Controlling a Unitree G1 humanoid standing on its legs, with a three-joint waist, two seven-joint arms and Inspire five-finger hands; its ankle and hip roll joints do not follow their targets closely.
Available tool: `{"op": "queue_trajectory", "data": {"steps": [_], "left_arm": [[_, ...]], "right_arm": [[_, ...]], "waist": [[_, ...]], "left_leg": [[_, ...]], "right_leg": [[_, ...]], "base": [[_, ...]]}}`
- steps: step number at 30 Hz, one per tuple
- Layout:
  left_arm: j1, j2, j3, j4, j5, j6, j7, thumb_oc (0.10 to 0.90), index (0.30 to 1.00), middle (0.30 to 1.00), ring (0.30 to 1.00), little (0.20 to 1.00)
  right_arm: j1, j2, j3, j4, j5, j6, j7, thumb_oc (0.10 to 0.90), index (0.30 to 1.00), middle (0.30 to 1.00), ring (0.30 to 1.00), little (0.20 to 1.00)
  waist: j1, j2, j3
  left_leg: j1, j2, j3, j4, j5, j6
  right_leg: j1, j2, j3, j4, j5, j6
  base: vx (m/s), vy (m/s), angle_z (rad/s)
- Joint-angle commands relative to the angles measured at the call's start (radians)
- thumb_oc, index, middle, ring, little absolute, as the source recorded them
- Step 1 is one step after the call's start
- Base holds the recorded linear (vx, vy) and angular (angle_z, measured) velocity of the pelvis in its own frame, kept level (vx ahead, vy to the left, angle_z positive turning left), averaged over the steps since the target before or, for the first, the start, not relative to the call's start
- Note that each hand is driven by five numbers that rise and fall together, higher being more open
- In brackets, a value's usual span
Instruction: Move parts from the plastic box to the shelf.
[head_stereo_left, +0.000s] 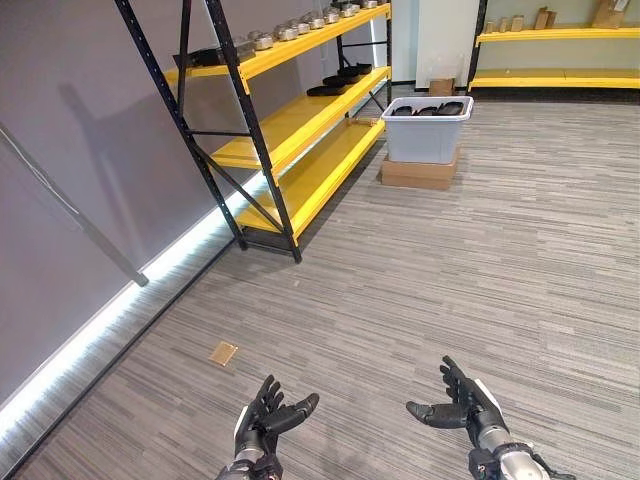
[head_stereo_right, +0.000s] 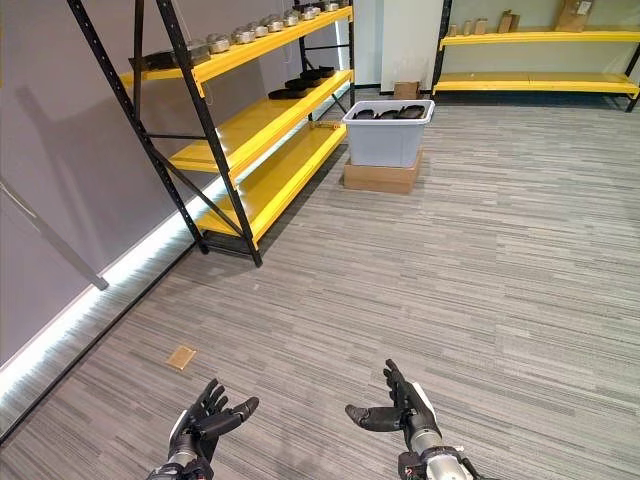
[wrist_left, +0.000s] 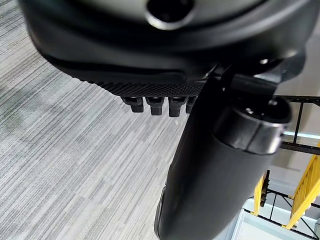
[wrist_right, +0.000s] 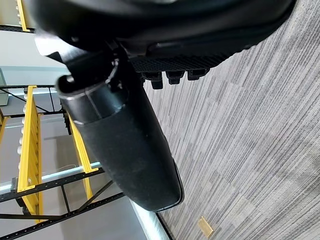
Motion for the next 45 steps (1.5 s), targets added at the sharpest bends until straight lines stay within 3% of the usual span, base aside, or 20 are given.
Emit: {"op": "queue_trajectory", "data": {"steps": [1,34,39,40,43,44,45], "left_arm": [[-0.064,0.058,0.018,-0.071,0.030,-0.069,-0.034,0.900,1.000,1.000,1.000,1.000],[-0.077,0.080,0.032,-0.078,0.010,-0.067,-0.036,0.900,1.000,1.000,1.000,1.000],[-0.085,0.107,0.041,-0.099,0.001,-0.071,-0.033,0.900,1.000,1.000,1.000,1.000],[-0.088,0.119,0.048,-0.106,-0.005,-0.073,-0.030,0.900,1.000,1.000,1.000,1.000],[-0.089,0.127,0.051,-0.103,-0.007,-0.076,-0.023,0.900,1.000,1.000,1.000,1.000],[-0.085,0.131,0.048,-0.112,-0.013,-0.077,-0.022,0.900,1.000,1.000,1.000,1.000],[-0.085,0.131,0.048,-0.112,-0.013,-0.077,-0.022,0.900,1.000,1.000,1.000,1.000]], "right_arm": [[-0.110,0.013,-0.006,-0.056,-0.023,-0.088,0.005,0.900,1.000,1.000,1.000,1.000],[-0.137,0.048,-0.008,-0.037,0.004,-0.091,-0.011,0.900,1.000,1.000,1.000,1.000],[-0.156,0.069,-0.001,-0.032,0.033,-0.087,-0.004,0.900,1.000,1.000,1.000,1.000],[-0.169,0.070,0.003,-0.034,0.033,-0.085,-0.002,0.900,1.000,1.000,1.000,1.000],[-0.173,0.076,0.004,-0.034,0.034,-0.085,-0.001,0.900,1.000,1.000,1.000,1.000],[-0.169,0.084,0.005,-0.032,0.031,-0.084,0.003,0.900,1.000,1.000,1.000,1.000],[-0.169,0.084,0.004,-0.032,0.031,-0.084,0.003,0.900,1.000,1.000,1.000,1.000]], "waist": [[0.009,-0.070,-0.011],[0.024,-0.089,0.007],[0.030,-0.093,0.022],[0.033,-0.088,0.033],[0.029,-0.081,0.049],[0.024,-0.079,0.069],[0.024,-0.081,0.069]], "left_leg": [[0.012,0.006,-0.006,-0.069,0.055,-0.079],[0.015,0.009,0.006,-0.069,0.036,-0.064],[0.033,-0.016,-0.004,-0.067,-0.004,-0.023],[0.041,-0.033,-0.011,-0.065,-0.022,0.000],[0.050,-0.055,-0.025,-0.062,-0.042,0.027],[0.059,-0.080,-0.040,-0.051,-0.064,0.051],[0.058,-0.083,-0.040,-0.050,-0.065,0.052]], "right_leg": [[0.242,0.064,-0.064,-0.348,0.129,0.045],[0.227,0.069,-0.052,-0.313,0.110,0.046],[0.188,0.021,-0.049,-0.184,0.088,0.065],[0.148,-0.017,-0.035,-0.095,0.090,0.083],[0.102,-0.056,-0.012,0.013,0.095,0.102],[0.056,-0.096,0.020,0.135,0.128,0.133],[0.053,-0.101,0.023,0.141,0.126,0.135]], "base": [[0.00,0.000,0.00],[0.01,0.009,-0.01],[0.07,0.124,0.02],[0.03,0.126,0.03],[0.04,0.210,0.03],[0.05,0.213,0.09],[-0.01,0.207,0.10]]}}
